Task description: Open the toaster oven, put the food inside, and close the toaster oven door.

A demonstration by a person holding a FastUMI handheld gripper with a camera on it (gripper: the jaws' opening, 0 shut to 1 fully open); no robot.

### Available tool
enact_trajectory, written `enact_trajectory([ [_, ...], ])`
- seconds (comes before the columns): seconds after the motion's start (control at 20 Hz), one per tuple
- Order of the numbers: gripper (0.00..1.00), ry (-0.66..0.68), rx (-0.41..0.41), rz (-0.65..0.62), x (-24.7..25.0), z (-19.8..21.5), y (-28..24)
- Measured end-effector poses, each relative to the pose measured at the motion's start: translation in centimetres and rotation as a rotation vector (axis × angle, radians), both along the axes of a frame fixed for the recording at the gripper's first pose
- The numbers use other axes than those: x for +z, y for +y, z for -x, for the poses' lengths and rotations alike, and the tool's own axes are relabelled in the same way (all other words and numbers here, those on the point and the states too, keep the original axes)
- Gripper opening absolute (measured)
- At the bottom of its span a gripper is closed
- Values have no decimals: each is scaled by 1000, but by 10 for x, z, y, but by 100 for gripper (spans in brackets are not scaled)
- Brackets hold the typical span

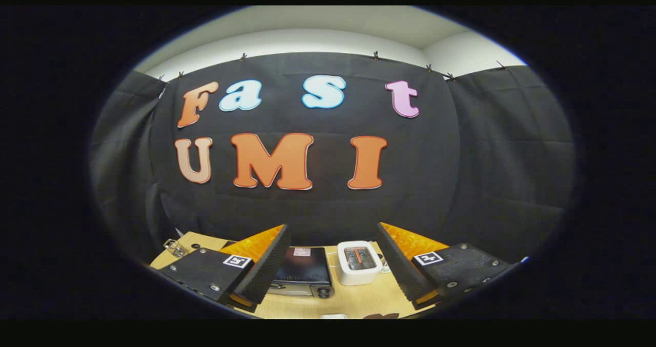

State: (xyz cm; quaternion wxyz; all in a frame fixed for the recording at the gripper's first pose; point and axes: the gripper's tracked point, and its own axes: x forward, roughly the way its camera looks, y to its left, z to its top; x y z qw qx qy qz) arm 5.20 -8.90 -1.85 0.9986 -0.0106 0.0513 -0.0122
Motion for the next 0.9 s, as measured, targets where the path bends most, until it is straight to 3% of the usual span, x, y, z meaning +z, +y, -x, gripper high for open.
enact_trajectory([
  [0.5,99,-39,57,19,2,21,-40],
  [0.9,99,-46,13,-33,-1,39,-74],
])
